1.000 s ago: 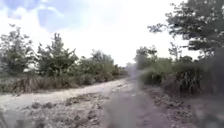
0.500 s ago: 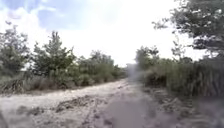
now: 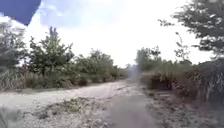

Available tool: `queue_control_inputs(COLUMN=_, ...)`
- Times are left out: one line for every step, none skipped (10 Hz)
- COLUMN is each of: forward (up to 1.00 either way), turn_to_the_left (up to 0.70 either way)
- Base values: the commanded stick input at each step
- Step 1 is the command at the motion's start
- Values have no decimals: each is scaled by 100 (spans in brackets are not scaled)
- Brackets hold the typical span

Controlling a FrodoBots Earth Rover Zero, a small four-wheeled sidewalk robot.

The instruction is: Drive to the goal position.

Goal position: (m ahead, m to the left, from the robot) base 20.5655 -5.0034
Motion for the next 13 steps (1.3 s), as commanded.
queue_control_inputs(forward=69, turn_to_the_left=1)
queue_control_inputs(forward=69, turn_to_the_left=1)
queue_control_inputs(forward=69, turn_to_the_left=1)
queue_control_inputs(forward=69, turn_to_the_left=1)
queue_control_inputs(forward=69, turn_to_the_left=1)
queue_control_inputs(forward=69, turn_to_the_left=1)
queue_control_inputs(forward=69, turn_to_the_left=1)
queue_control_inputs(forward=69, turn_to_the_left=1)
queue_control_inputs(forward=69, turn_to_the_left=1)
queue_control_inputs(forward=69, turn_to_the_left=1)
queue_control_inputs(forward=69, turn_to_the_left=1)
queue_control_inputs(forward=69, turn_to_the_left=1)
queue_control_inputs(forward=69, turn_to_the_left=1)
